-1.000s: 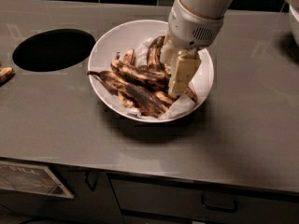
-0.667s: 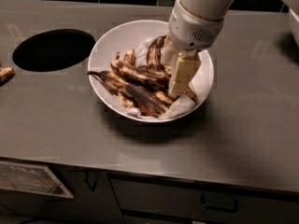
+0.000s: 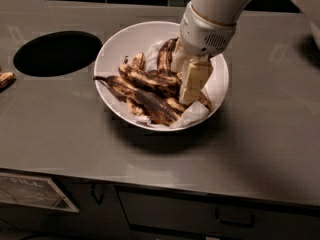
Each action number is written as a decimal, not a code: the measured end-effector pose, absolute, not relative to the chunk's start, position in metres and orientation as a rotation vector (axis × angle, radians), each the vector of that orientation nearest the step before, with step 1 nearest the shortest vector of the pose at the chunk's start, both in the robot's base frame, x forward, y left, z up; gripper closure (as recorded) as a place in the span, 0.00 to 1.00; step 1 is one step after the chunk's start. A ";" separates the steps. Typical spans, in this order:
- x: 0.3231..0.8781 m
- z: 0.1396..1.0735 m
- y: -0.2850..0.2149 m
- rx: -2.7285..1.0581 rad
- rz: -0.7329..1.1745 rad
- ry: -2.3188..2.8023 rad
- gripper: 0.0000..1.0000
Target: Pick banana from white bowl
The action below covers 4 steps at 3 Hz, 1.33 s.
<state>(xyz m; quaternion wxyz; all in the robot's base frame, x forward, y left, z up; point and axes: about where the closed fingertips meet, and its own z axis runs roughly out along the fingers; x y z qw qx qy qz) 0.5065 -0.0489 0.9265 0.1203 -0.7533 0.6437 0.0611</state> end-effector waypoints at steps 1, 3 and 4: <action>0.509 0.922 -0.047 -2.209 0.195 1.875 0.37; 0.511 0.915 -0.044 -2.225 0.215 1.867 0.38; 0.511 0.913 -0.043 -2.234 0.219 1.864 0.53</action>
Offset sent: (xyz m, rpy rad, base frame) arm 0.0001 0.0002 -0.0158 -0.0071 0.0600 0.0300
